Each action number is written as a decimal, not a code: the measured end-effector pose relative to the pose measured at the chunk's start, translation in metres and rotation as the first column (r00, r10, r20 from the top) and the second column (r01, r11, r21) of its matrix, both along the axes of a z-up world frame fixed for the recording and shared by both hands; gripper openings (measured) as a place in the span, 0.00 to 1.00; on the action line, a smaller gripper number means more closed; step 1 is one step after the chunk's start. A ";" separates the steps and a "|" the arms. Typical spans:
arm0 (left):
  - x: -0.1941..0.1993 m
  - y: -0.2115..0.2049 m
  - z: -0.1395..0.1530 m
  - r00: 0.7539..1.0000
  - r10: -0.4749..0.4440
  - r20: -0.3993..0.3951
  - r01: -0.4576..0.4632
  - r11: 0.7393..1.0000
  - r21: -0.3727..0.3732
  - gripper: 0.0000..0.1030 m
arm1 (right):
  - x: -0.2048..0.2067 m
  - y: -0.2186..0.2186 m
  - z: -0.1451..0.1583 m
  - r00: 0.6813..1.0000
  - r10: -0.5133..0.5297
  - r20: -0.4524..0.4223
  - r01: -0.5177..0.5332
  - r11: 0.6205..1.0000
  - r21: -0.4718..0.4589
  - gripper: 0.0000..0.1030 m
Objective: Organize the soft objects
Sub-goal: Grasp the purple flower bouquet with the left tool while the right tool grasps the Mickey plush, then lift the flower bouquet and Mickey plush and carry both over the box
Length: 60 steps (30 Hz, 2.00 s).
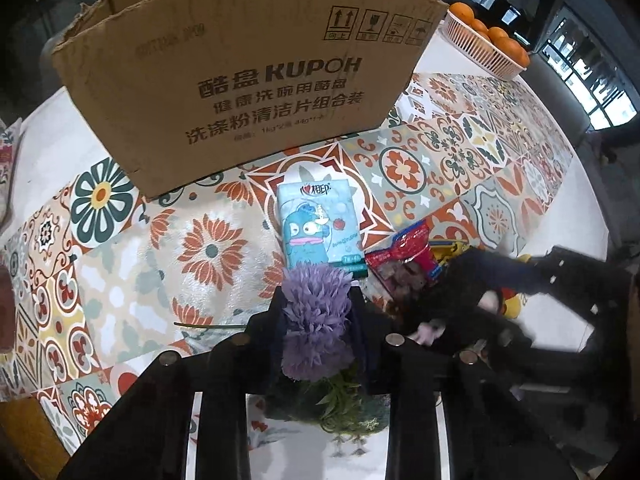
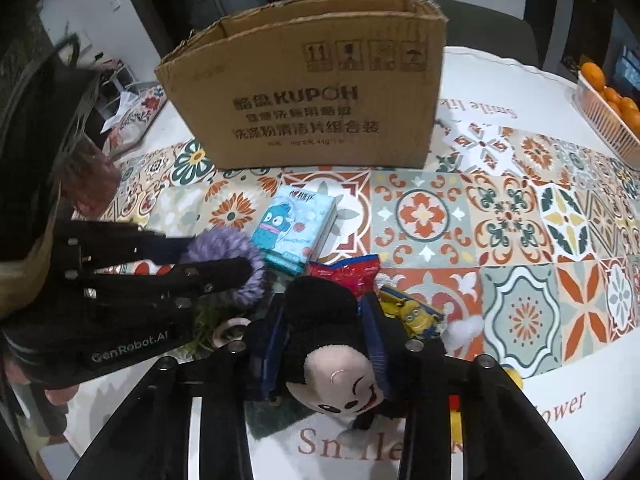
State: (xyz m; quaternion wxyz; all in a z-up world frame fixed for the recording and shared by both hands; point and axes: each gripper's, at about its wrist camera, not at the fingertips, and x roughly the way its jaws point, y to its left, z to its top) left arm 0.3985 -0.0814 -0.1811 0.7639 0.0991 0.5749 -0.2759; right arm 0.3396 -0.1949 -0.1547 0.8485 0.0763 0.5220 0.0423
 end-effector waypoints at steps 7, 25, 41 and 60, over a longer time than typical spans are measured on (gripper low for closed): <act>-0.016 0.005 0.013 0.996 0.044 0.074 -0.044 0.999 -0.004 0.24 | -0.011 -0.009 0.018 0.998 -0.041 0.054 0.041 0.999 0.000 0.32; -0.056 0.009 0.069 0.973 0.108 0.203 -0.090 0.991 -0.098 0.24 | -0.049 -0.019 0.067 0.983 -0.081 0.167 0.077 0.997 0.028 0.32; -0.068 0.017 0.132 0.915 0.173 0.366 -0.121 0.980 -0.160 0.24 | -0.057 -0.026 0.119 0.950 -0.111 0.290 0.109 0.994 0.023 0.32; -0.038 0.021 0.196 0.865 0.244 0.439 -0.140 0.956 -0.256 0.23 | -0.023 -0.030 0.182 0.893 -0.102 0.439 0.079 0.994 0.072 0.32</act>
